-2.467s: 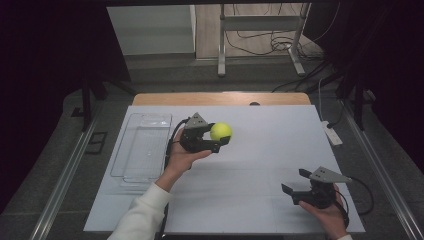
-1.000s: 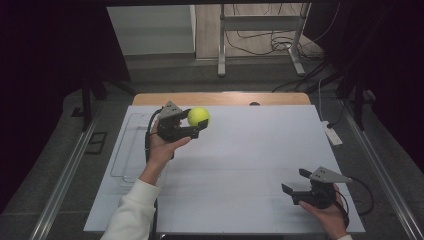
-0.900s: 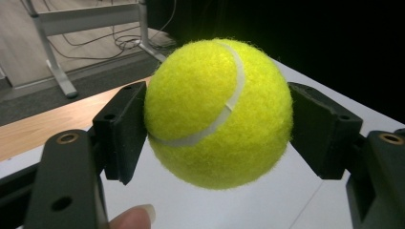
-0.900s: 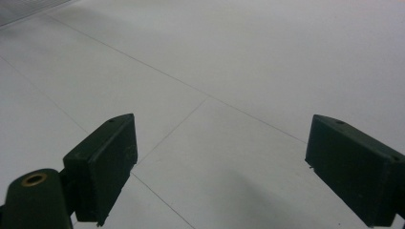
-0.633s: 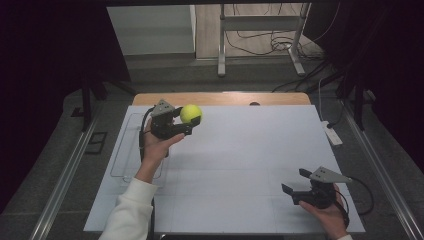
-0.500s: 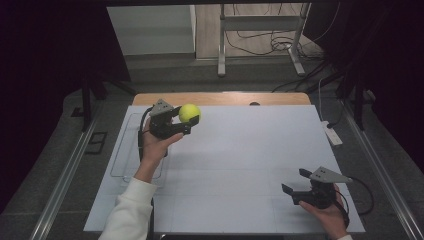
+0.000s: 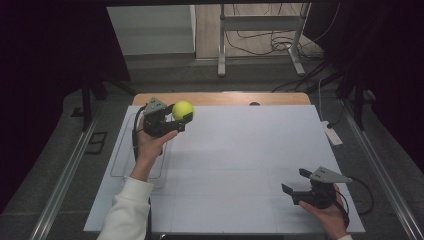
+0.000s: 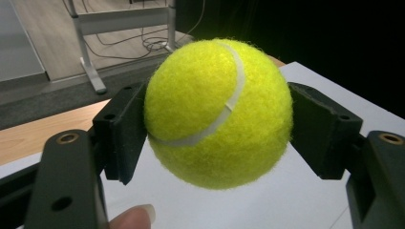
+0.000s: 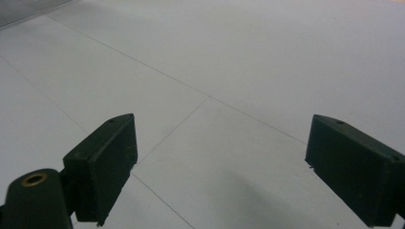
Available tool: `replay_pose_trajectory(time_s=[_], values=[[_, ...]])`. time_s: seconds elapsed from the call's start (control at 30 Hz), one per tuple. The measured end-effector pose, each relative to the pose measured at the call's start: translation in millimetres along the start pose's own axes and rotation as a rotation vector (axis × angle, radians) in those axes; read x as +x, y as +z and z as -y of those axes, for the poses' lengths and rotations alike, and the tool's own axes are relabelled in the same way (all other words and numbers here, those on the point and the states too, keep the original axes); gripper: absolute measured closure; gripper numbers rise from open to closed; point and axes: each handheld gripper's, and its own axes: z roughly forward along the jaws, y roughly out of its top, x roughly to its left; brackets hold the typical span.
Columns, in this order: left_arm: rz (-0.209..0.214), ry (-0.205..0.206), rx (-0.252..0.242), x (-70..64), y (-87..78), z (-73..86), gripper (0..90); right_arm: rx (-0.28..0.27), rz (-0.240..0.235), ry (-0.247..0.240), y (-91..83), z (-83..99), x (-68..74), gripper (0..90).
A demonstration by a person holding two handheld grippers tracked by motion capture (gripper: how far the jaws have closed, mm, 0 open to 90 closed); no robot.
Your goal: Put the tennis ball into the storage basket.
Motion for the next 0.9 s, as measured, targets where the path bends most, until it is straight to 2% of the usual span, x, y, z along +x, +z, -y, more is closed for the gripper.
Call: replay_pose_trajectory(time_s=[0.57, 0.9], values=[[-0.044, -0.037, -0.007, 18.9, -6.1, 2.3, 27.6, 0.0, 0.0, 0.0, 0.3, -0.2, 0.1, 10.8], [-0.094, -0.046, -0.002, 31.4, -10.0, 4.9, 27.6, 0.001, -0.001, 0.0, 0.5, -0.1, 0.2, 10.8]])
